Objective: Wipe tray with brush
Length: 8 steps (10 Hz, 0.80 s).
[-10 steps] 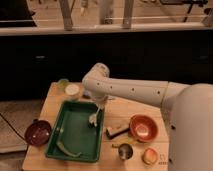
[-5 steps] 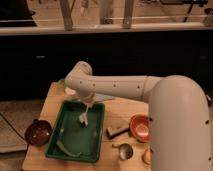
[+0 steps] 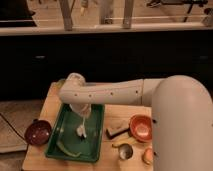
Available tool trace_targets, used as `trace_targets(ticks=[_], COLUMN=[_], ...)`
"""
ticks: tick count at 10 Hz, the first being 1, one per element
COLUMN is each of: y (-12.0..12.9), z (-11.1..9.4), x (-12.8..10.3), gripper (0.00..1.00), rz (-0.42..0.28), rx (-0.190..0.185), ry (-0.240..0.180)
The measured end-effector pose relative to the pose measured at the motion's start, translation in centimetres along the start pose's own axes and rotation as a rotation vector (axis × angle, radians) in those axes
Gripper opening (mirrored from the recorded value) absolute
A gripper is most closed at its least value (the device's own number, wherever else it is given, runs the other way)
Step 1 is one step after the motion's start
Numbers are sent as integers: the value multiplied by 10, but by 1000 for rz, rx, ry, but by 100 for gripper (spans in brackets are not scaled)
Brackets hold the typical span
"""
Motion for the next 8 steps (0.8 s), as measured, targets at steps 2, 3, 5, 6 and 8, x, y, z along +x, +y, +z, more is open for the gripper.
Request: trace_targets(ticks=[2, 3, 5, 6, 8], y=[30, 45, 50, 50, 36], z=[1, 1, -2, -3, -7], x=[10, 22, 52, 60, 67], gripper=[0, 0, 0, 0, 0], rz=[36, 62, 93, 96, 87], rx=[-11, -14, -9, -12, -6], ry=[7, 14, 33, 41, 50])
